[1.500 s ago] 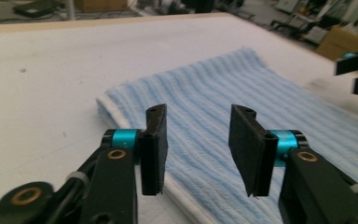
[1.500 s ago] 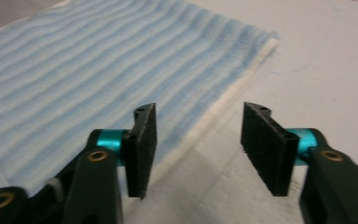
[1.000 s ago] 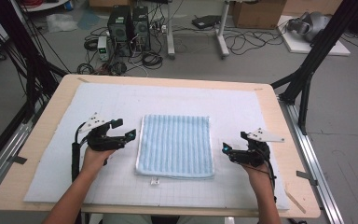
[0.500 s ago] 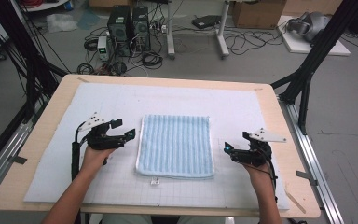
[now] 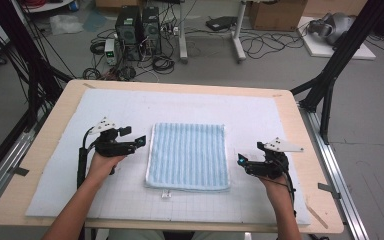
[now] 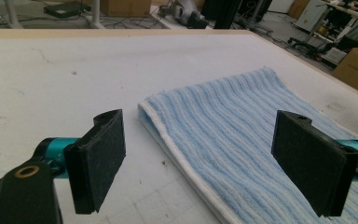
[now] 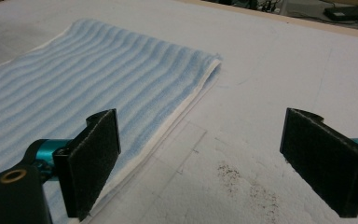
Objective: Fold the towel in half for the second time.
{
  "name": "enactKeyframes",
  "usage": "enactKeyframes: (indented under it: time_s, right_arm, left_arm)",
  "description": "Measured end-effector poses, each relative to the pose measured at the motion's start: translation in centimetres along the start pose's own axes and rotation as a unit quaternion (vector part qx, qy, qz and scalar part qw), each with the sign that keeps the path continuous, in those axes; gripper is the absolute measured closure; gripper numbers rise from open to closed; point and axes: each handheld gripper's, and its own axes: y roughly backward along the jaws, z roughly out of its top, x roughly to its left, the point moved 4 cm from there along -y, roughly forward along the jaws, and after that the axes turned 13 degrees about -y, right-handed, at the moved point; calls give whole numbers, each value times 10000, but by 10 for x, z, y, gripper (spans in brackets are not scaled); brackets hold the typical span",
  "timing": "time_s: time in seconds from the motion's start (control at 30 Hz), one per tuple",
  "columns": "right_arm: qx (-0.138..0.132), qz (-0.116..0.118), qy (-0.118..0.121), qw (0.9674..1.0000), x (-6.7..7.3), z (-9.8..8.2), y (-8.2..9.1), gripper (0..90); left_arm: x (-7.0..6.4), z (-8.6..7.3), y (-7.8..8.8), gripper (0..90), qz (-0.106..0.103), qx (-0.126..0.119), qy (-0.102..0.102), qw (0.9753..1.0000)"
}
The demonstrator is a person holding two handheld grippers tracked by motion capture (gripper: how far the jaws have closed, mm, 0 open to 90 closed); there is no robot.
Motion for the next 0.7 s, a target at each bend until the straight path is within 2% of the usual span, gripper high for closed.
enactKeyframes:
  time_s: [0.13,0.17,0.3,0.33,0.4,0.47,0.63,0.7]
  right_arm:
    - [34,14,9,10000,0,-1,-1,113]
    - [56,22,-24,10000,1,-1,-2,113]
    - [109,47,46,9999,3,-2,-5,113]
    - [124,56,21,9999,4,-3,-5,113]
    - [142,45,34,9999,4,-3,-6,113]
    - [174,36,10,9998,4,-4,-6,113]
    - [229,16,-10,9997,4,-5,-8,113]
    - [222,26,-39,9997,4,-5,-8,113]
  left_arm:
    - [4,6,-8,189,-86,71,-100,9999]
    - [5,7,-11,205,-51,56,-109,9999]
    - [13,9,-27,213,39,324,-49,9995]
    - [14,10,-32,219,-20,371,-44,9993]
    - [15,12,-40,233,-57,476,-121,9988]
    - [17,14,-48,247,-3,506,-198,9985]
    - [25,13,-71,265,60,885,-258,9957]
    - [27,11,-81,272,61,1082,-369,9934]
